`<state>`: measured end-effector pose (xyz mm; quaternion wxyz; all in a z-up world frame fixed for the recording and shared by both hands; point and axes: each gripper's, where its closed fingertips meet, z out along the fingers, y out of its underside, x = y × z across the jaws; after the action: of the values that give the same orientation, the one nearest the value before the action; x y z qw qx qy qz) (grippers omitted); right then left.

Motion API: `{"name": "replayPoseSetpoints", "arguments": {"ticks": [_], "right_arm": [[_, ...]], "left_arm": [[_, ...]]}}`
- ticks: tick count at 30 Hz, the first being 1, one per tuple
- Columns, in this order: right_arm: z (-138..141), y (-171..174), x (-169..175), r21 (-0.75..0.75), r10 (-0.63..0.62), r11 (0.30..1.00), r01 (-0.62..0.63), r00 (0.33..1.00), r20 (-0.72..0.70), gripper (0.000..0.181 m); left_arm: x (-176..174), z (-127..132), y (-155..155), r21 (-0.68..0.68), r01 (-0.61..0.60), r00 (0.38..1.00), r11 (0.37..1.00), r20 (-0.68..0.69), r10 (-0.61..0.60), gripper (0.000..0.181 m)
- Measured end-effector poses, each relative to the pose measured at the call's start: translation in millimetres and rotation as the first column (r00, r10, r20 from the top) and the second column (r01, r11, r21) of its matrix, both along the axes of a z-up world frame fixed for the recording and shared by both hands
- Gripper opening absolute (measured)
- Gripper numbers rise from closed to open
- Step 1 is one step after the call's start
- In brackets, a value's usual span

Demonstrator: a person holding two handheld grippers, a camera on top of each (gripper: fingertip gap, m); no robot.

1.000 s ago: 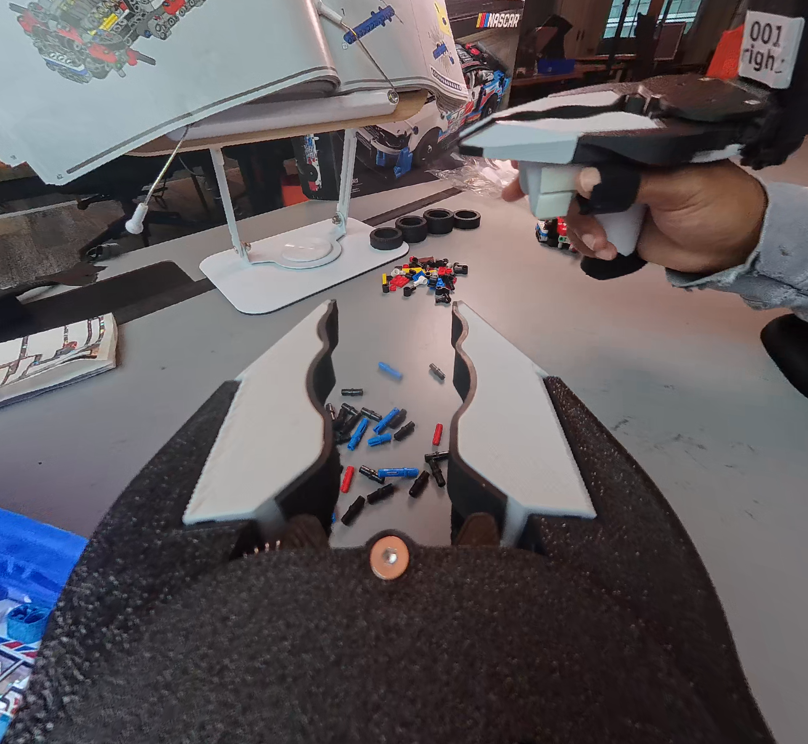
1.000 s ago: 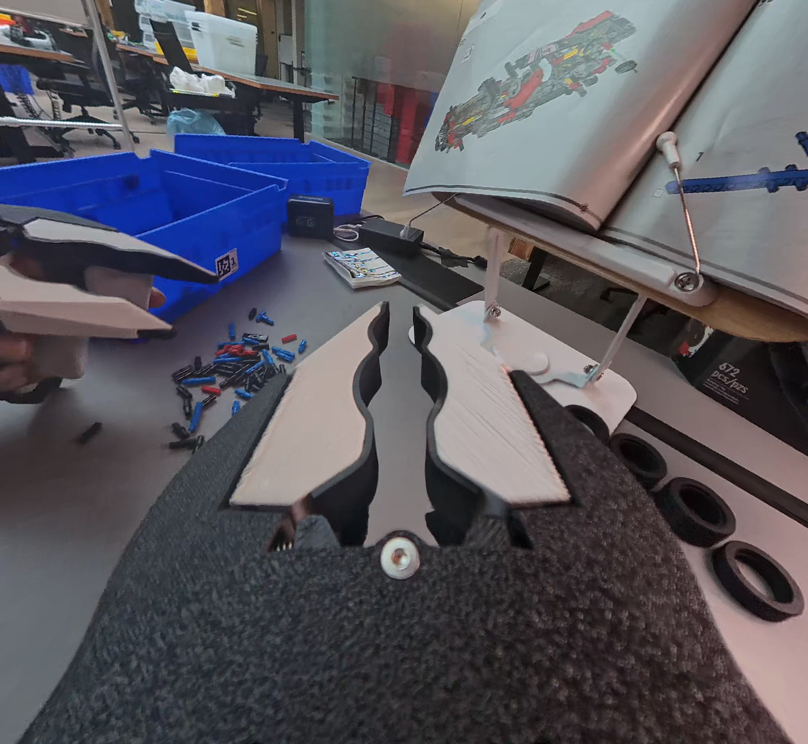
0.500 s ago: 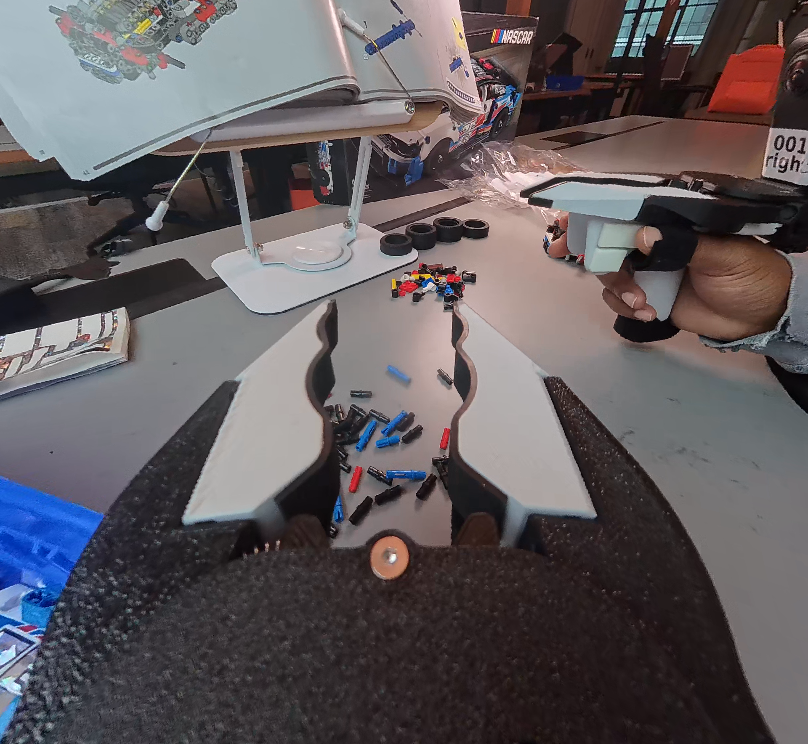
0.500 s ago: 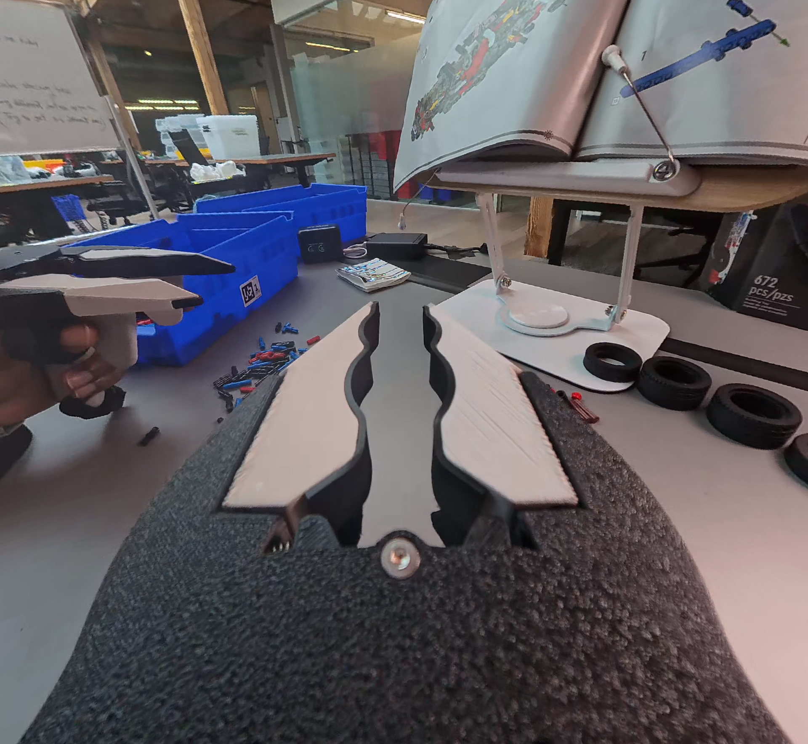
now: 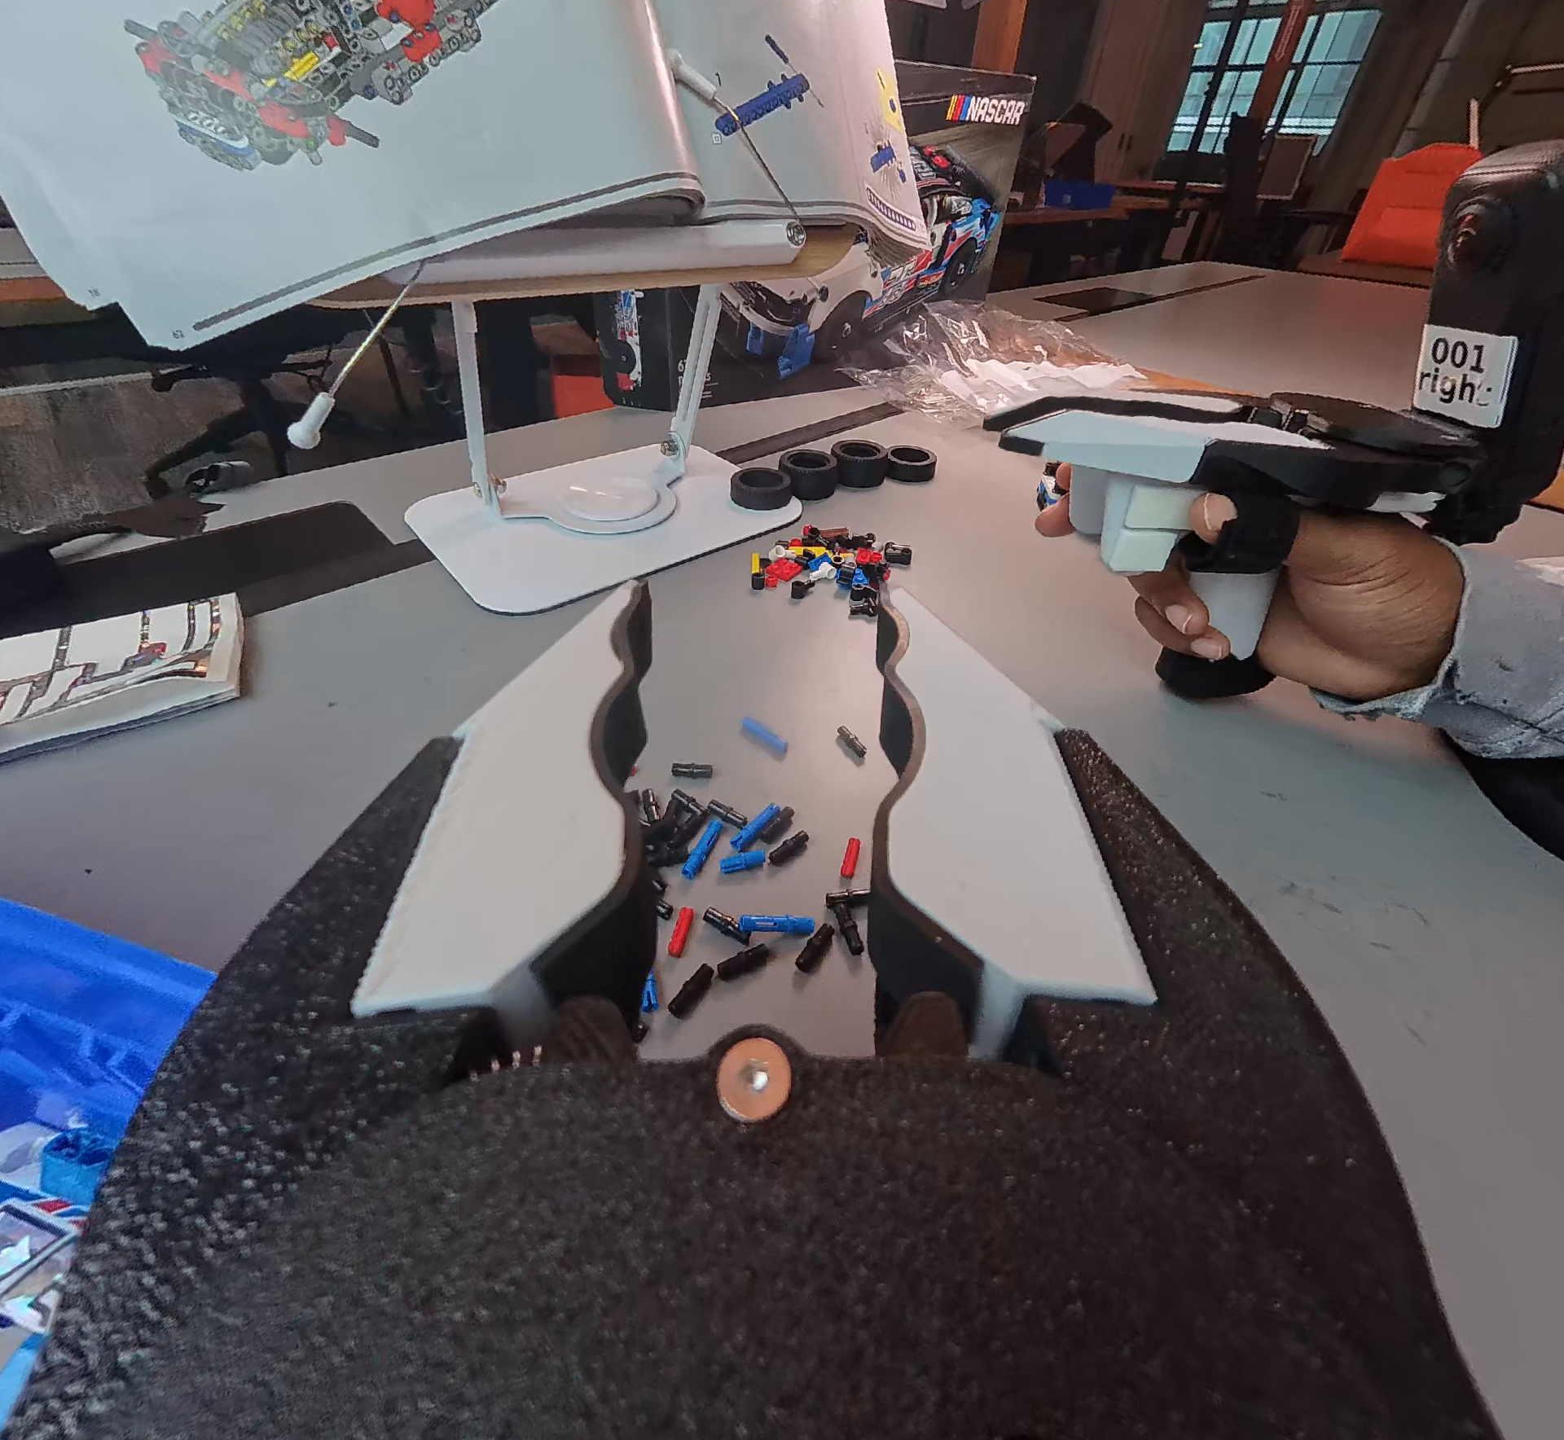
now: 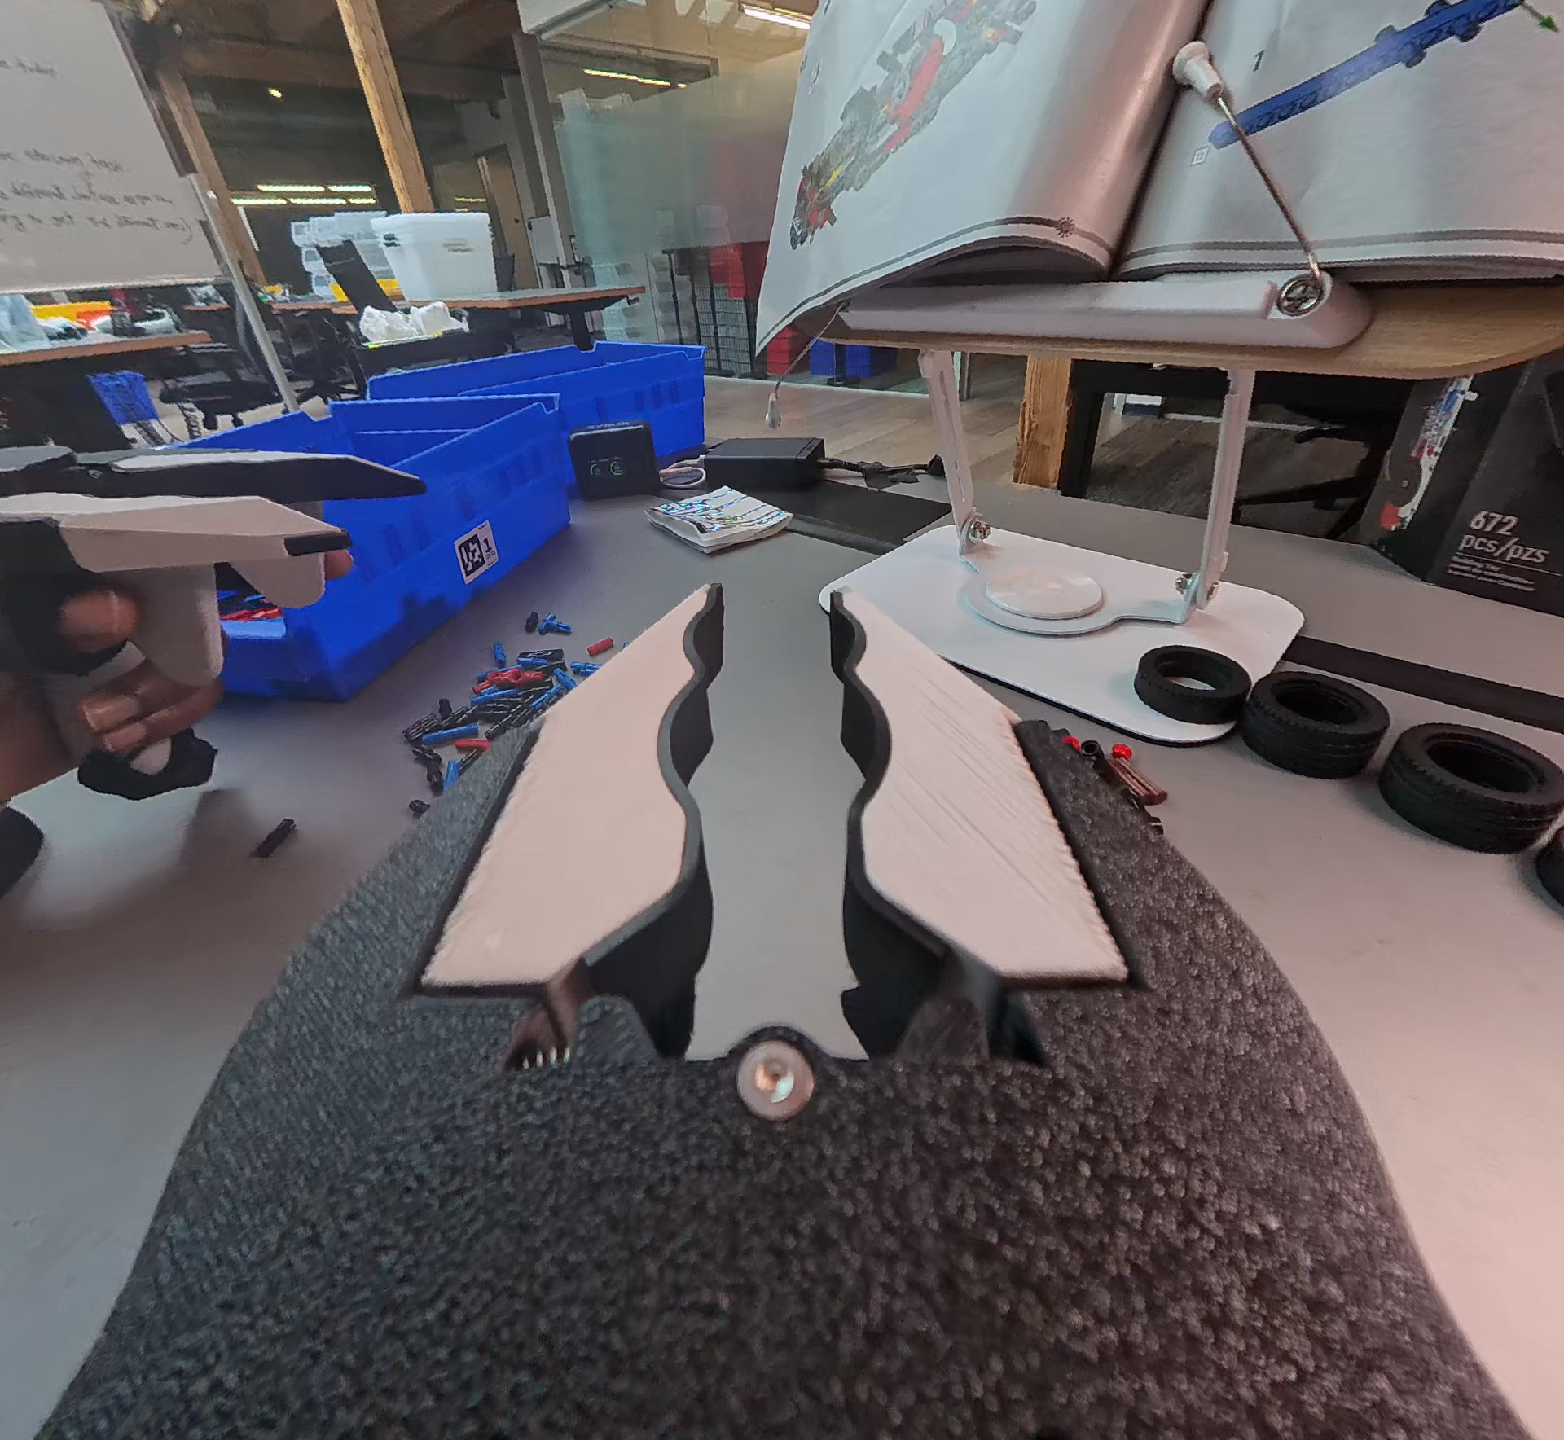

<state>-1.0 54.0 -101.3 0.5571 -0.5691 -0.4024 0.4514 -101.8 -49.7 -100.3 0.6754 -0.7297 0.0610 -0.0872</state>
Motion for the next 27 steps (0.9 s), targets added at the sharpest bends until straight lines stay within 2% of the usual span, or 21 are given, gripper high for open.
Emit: {"name": "replayPoseSetpoints", "arguments": {"ticks": [4,11,22,24,27], "right_arm": [[-0.6,-3.7,-1.6,0.032,0.000,0.999,0.000,1.000,0.014,0.026],[8.2,-11.0,0.2,0.072,0.011,0.997,-0.011,1.000,-0.001,0.026],[13.1,-15.4,-0.3,0.100,0.026,0.995,-0.026,1.000,0.002,0.025],[28.2,-11.2,6.5,0.145,0.006,0.989,-0.004,1.000,-0.014,0.025],[82.7,15.7,45.8,0.242,-0.088,0.965,0.104,0.993,-0.076,0.021]], "left_arm": [[-2.0,7.5,-3.1,0.027,-0.010,1.000,1.000,0.000,0.010,0.051],[1.6,-4.4,2.2,-0.005,-0.007,1.000,1.000,-0.017,0.007,0.051],[-0.1,-6.1,3.6,-0.004,-0.024,0.999,1.000,-0.041,0.024,0.051],[0.6,-7.0,4.4,-0.007,-0.026,0.999,1.000,-0.048,0.025,0.051],[3.1,-6.6,4.1,-0.007,-0.021,0.998,1.000,-0.053,0.021,0.050]]}}
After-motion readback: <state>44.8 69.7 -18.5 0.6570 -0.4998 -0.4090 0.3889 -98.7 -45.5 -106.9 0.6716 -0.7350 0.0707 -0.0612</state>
